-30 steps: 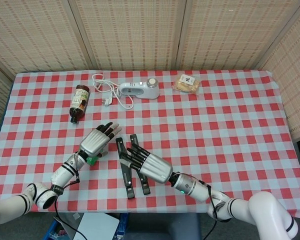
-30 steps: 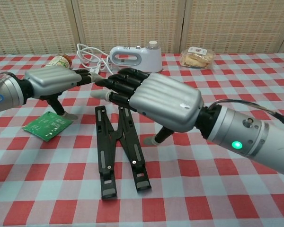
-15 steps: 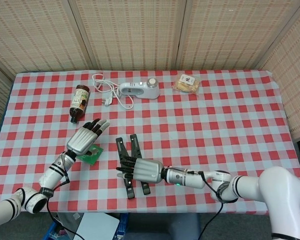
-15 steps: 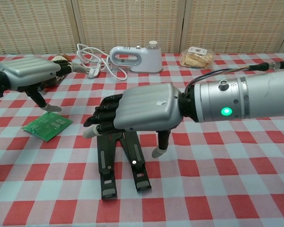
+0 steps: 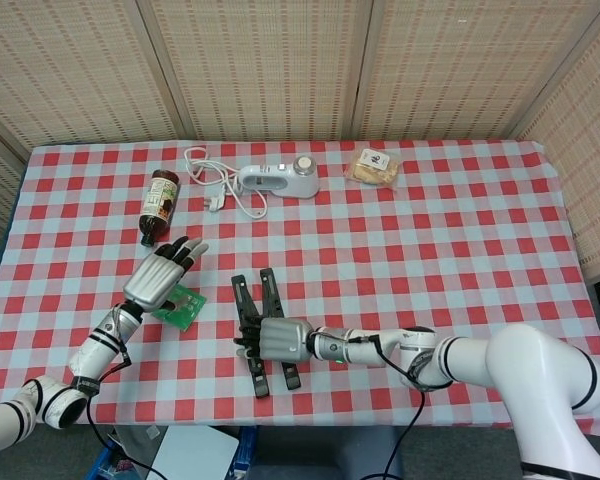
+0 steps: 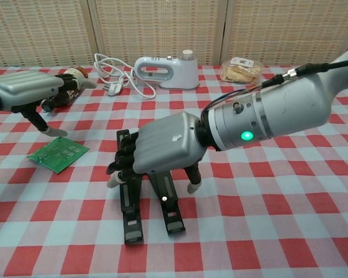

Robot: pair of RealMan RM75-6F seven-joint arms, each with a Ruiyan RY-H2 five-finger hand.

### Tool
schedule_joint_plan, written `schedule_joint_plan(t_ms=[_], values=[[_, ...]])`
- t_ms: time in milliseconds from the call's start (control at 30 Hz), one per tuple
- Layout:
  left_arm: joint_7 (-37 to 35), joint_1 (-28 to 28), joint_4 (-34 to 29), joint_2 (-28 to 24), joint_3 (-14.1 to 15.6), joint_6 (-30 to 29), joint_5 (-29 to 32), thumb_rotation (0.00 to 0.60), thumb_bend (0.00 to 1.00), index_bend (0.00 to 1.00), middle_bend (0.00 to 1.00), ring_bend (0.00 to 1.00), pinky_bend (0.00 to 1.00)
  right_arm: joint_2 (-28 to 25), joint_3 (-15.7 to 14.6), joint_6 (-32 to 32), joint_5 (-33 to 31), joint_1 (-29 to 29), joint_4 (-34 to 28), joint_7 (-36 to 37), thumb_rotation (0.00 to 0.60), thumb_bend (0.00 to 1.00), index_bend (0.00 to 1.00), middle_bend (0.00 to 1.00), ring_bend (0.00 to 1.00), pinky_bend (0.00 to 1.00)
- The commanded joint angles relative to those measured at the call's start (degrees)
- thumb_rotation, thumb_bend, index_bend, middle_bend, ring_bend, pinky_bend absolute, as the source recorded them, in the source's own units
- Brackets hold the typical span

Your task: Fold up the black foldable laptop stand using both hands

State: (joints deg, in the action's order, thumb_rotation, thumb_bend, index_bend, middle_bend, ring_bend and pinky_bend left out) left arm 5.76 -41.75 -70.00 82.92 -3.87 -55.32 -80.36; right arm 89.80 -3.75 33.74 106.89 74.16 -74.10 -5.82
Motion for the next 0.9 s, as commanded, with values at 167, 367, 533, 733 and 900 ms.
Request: schedule_joint_plan(t_ms=[167, 367, 533, 733, 900], values=[[-1.07, 0.4, 0.92, 0.04, 0.06, -0.12, -0.28, 0.6, 0.21, 0.0, 0.0, 0.0, 0.19, 2.03, -0.89, -0.73, 0.23, 1.71, 2.36, 0.61, 0.6, 0.0, 0.0, 0.0, 0.0, 0.0], [-2.01, 0.64, 1.69, 0.2, 0.03, -0.19, -0.49, 0.6, 0.21, 0.0, 0.0, 0.0, 0.19, 3.04, -1.17, -1.74, -0.18, 3.19, 3.6, 1.12, 0.6, 0.0, 0.0, 0.0, 0.0, 0.0], [-2.58, 0.81, 2.2, 0.3, 0.09, -0.19, -0.7, 0.6, 0.21, 0.0, 0.0, 0.0, 0.19, 3.45, -1.3, -2.5, -0.7, 4.16, 4.0, 1.32, 0.6, 0.01, 0.0, 0.0, 0.0, 0.0], [-3.22, 0.87, 2.64, 0.45, -0.02, -0.19, -0.88, 0.6, 0.21, 0.0, 0.0, 0.0, 0.19, 3.76, -1.58, -3.88, -1.42, 5.28, 4.07, 1.32, 0.6, 0.07, 0.0, 0.0, 0.0, 0.0], [-3.53, 1.05, 3.0, 0.61, 0.01, -0.3, -1.03, 0.6, 0.21, 0.0, 0.0, 0.0, 0.19, 4.1, -1.78, -4.03, -1.79, 5.92, 4.32, 1.56, 0.6, 0.12, 0.0, 0.04, 0.0, 0.0]])
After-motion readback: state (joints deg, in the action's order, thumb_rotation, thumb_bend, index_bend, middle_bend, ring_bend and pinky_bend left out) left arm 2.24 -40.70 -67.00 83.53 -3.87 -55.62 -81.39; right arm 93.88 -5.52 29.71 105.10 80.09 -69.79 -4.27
